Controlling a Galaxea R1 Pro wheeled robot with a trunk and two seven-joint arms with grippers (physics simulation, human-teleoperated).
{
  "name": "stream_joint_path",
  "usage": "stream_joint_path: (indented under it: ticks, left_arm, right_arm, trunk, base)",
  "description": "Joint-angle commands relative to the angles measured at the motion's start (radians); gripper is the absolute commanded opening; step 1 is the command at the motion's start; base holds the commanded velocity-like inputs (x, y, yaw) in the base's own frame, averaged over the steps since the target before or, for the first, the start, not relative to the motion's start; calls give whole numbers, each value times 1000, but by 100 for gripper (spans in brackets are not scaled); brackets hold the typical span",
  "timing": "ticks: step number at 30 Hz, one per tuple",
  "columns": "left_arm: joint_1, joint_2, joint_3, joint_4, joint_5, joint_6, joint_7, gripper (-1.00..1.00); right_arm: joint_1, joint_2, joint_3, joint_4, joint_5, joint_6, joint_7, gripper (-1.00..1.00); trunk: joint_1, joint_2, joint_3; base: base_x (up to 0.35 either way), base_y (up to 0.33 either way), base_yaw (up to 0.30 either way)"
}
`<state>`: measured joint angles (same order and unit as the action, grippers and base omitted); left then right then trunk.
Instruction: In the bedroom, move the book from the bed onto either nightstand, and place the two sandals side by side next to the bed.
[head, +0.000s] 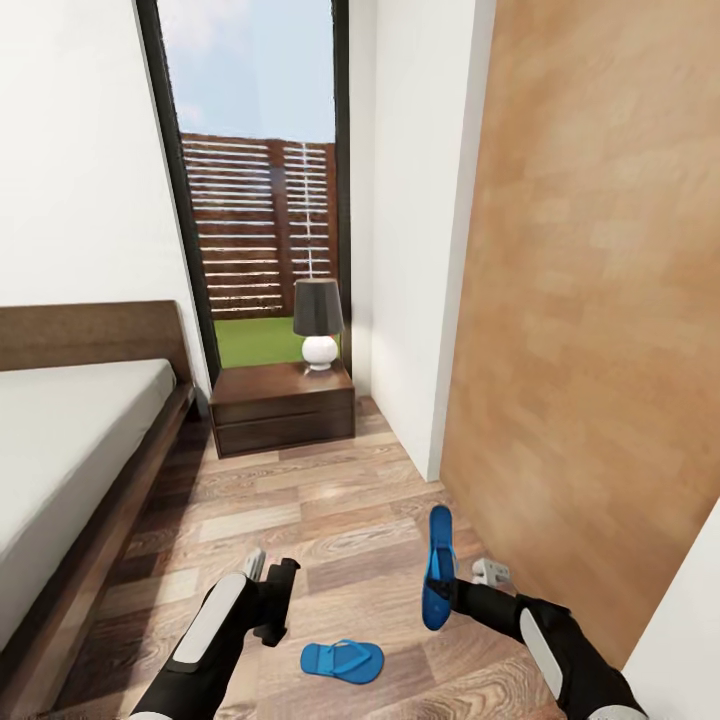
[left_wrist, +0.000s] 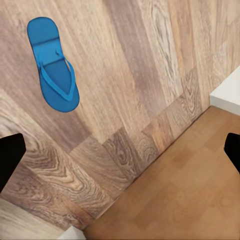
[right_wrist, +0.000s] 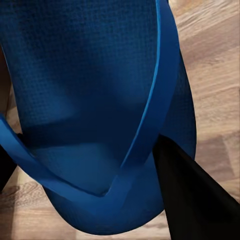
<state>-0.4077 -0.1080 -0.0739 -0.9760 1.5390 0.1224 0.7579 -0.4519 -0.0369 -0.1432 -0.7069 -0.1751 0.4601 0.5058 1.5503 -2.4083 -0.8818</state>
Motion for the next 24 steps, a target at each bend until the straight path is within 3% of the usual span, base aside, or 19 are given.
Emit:
stream_joint_path:
  ticks: [1,13,24]
  left_arm:
    - [-1,0,0,-1,1,3,5,100]
    - [0,-1,-4,1,0,2,5,100]
    - [-1,0,-4,1,0,2,5,100]
  right_arm:
    - [-1,1,-3,-2,-7,9,2,-100]
    - [-1,-1,-5,-16,-9,10,5,-100]
    - [-1,0,-3,-20,-10,9,5,-100]
  trunk:
    - [4,-8,-4]
    - [50,-92,-42]
    - [55,-94,-84]
  base:
    - [0,0,0]
    - [0,0,0]
    - [0,0,0]
